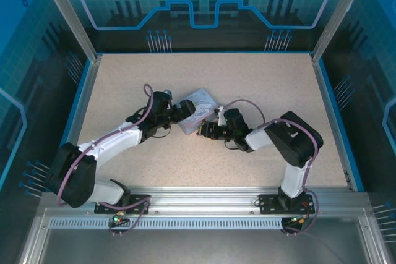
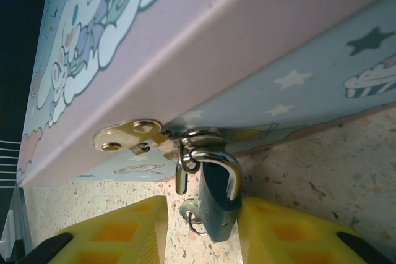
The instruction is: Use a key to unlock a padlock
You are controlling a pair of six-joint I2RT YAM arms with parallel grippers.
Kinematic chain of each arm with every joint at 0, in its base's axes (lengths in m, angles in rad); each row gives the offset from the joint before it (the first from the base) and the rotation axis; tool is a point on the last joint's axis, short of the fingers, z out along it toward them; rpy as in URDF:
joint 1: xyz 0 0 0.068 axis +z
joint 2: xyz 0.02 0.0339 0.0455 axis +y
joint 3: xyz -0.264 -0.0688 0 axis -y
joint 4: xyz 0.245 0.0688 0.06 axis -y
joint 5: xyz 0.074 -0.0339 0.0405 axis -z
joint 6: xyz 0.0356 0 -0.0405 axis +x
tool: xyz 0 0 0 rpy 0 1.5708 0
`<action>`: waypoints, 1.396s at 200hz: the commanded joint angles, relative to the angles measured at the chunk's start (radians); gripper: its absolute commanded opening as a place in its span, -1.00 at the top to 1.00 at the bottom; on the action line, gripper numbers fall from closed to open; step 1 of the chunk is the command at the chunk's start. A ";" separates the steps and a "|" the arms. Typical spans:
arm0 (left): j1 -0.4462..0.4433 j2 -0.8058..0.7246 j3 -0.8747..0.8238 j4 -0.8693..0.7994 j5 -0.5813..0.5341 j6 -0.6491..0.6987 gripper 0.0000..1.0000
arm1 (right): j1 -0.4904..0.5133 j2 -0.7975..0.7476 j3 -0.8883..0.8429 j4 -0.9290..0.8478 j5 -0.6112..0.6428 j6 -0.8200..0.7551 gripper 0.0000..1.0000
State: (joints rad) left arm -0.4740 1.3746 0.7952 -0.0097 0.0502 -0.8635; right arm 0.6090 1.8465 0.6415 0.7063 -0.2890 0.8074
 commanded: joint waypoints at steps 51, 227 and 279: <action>0.005 0.017 -0.003 0.028 0.023 -0.006 -0.98 | 0.028 0.051 -0.006 -0.060 0.010 -0.009 0.47; 0.006 0.006 0.000 0.010 0.016 0.015 -0.98 | 0.002 -0.077 0.018 -0.231 -0.004 -0.049 0.74; 0.006 0.005 0.022 -0.074 -0.045 0.041 -0.98 | -0.011 -0.099 0.040 -0.299 -0.033 -0.046 0.78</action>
State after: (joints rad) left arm -0.4740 1.3815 0.7956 -0.0109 0.0463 -0.8589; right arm 0.6064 1.7725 0.6556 0.5030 -0.2966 0.7773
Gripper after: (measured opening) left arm 0.990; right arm 0.117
